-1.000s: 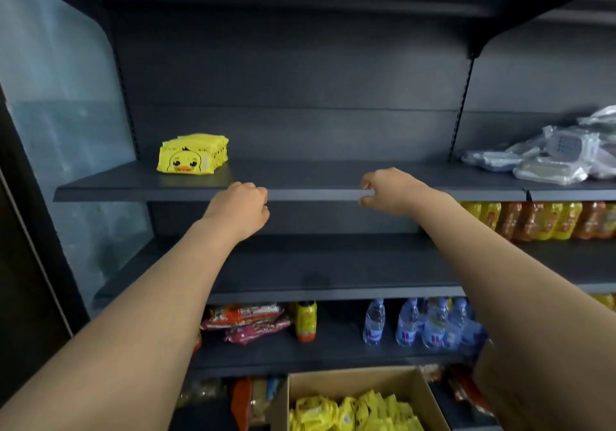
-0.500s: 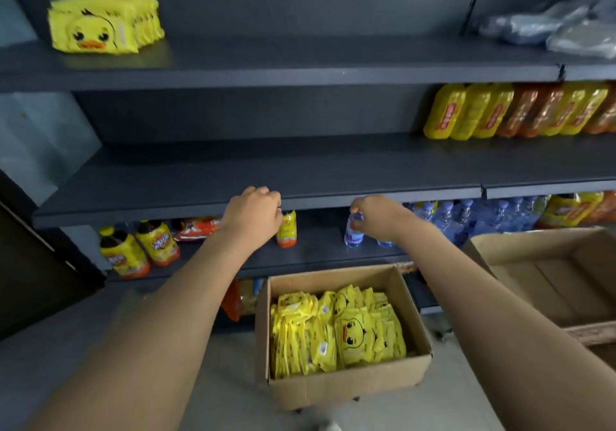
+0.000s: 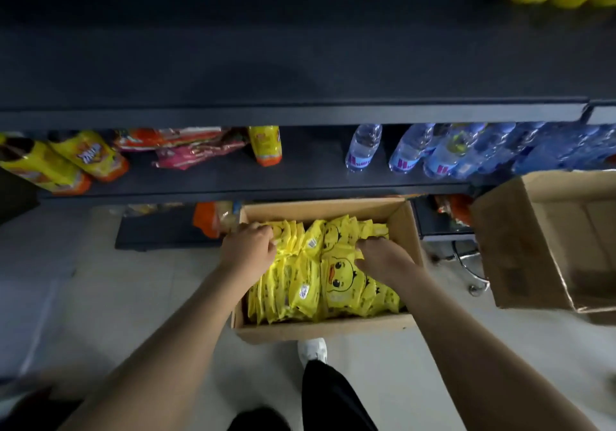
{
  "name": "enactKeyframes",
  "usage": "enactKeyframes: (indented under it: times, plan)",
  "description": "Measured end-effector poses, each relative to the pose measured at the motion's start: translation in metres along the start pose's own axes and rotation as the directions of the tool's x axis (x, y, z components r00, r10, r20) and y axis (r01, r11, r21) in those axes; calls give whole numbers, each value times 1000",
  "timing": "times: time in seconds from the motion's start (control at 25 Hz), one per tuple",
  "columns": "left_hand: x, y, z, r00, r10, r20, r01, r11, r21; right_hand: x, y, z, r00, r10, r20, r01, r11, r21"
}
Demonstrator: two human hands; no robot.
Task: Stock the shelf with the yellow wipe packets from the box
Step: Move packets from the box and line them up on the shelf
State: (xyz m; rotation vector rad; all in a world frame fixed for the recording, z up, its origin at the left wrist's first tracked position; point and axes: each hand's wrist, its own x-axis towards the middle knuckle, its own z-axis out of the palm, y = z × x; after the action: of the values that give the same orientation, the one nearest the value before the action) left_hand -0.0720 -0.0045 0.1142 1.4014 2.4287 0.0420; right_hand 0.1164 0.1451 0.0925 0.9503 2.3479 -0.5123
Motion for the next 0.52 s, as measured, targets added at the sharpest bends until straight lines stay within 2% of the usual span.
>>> enactKeyframes:
  times: [0.16,0.24,0.44,0.52]
  plan:
    - [6,-10,74,989,-43,143,50,998,-47,31,18,65,986,56,156,-63,997,38]
    - [8,-14,106,977,-69,200,86,993,-76,45,24,92,979,85,186,-98,993,64]
    - [20,-21,164,957,-75,280,117,984,-136,80,22,139,962,231,146,-259,941,216]
    - [25,-21,183,953,-96,288,153,971,-184,93,14,157,932,344,118,-364,883,297]
